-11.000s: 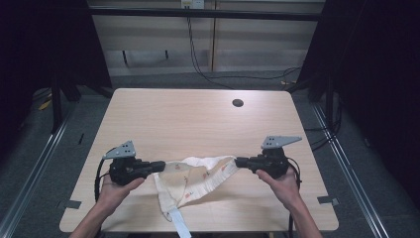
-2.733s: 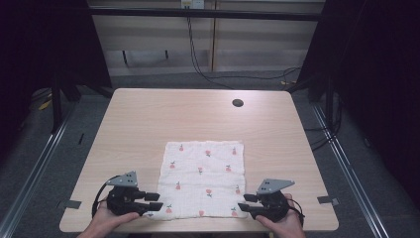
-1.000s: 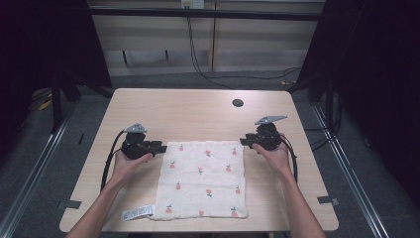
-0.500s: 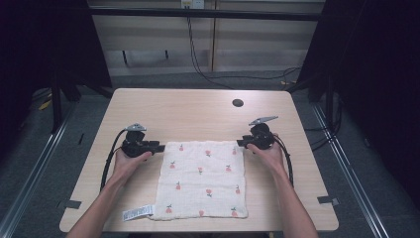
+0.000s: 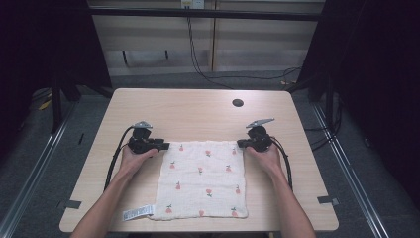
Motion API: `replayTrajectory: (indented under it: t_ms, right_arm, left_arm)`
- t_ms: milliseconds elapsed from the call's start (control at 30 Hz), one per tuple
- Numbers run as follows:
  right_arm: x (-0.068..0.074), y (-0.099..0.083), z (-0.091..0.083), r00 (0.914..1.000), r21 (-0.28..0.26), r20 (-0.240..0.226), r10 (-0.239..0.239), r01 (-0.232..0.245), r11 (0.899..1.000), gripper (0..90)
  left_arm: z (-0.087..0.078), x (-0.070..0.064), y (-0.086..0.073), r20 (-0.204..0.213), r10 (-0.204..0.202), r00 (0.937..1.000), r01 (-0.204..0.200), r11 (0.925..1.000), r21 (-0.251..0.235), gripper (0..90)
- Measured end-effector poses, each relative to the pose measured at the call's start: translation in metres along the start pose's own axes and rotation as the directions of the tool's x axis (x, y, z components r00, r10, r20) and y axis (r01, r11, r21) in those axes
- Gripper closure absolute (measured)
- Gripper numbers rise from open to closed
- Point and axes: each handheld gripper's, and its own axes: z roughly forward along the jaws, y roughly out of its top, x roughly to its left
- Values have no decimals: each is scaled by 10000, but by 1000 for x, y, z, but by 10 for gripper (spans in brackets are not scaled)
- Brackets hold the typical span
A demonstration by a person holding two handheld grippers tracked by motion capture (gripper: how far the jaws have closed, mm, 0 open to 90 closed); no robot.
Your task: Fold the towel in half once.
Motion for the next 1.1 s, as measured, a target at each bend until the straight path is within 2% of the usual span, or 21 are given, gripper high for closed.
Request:
replayTrajectory:
  t_ms: [100, 167, 200, 233, 267, 300, 333, 400, 467, 500, 667, 800, 833, 933, 1100]
  right_arm:
    - [1, 1, -3, 10000, -138, -55, 40, -41, 9999, 880]
    - [2, 1, -4, 9999, -224, -123, -4, 1, 9997, 880]
    - [3, 1, -4, 9999, -223, -158, 8, -12, 9998, 880]
    - [3, 1, -4, 9998, -211, -185, 17, -21, 9998, 880]
    - [4, 0, -4, 9996, -270, -276, 60, -68, 9996, 882]
    - [4, 0, -4, 9996, -270, -276, 60, -68, 9996, 882]
    - [3, -1, -4, 9985, -257, -526, 162, -176, 9995, 884]
    - [3, -1, -4, 9985, -256, -537, 131, -145, 9996, 884]
    - [2, -2, -7, 9981, -371, -585, 196, -218, 9991, 885]
    - [1, -1, -8, 9981, -395, -575, 206, -229, 9990, 885]
    - [0, 3, -20, 9973, -779, -663, 302, -354, 9963, 886]
    - [1, 11, -32, 9964, -1142, -789, 303, -392, 9927, 886]
    - [1, 11, -32, 9964, -1142, -789, 303, -392, 9927, 886]
    - [2, 14, -39, 9956, -1413, -907, 241, -368, 9893, 886]
    - [3, 24, -51, 9960, -1803, -885, 129, -288, 9832, 886]
  left_arm:
    - [4, -3, 1, 101, 193, 9998, -193, 9998, -35, 642]
    - [6, -3, 1, 60, 247, 9997, -247, 9997, -14, 757]
    - [6, -4, 1, -16, 241, 9997, -241, 9997, 14, 757]
    - [8, -4, 2, -18, 145, 9999, -144, 9999, 23, 799]
    - [8, -5, 3, -84, 101, 9999, -100, 9998, 147, 871]
    - [8, -5, 3, -84, 101, 9999, -100, 9998, 147, 878]
    - [7, -5, 3, -23, 24, 10000, -23, 9998, 182, 881]
    - [6, -4, 3, 58, -71, 10000, 71, 9999, 90, 882]
    - [2, -4, 3, 309, -212, 9993, 214, 9998, -64, 884]
    - [1, -5, 3, 307, -81, 9995, 82, 10000, -37, 883]
    - [-11, -8, 6, 541, -9, 9985, 29, 9993, -377, 883]
    - [-20, -13, 9, 558, 142, 9983, -109, 9983, -579, 883]
    - [-21, -14, 10, 442, 262, 9987, -238, 9982, -550, 883]
    - [-27, -16, 12, 372, 294, 9989, -269, 9975, -650, 882]
    - [-39, -15, 22, 479, 141, 9988, -85, 9933, -1153, 882]
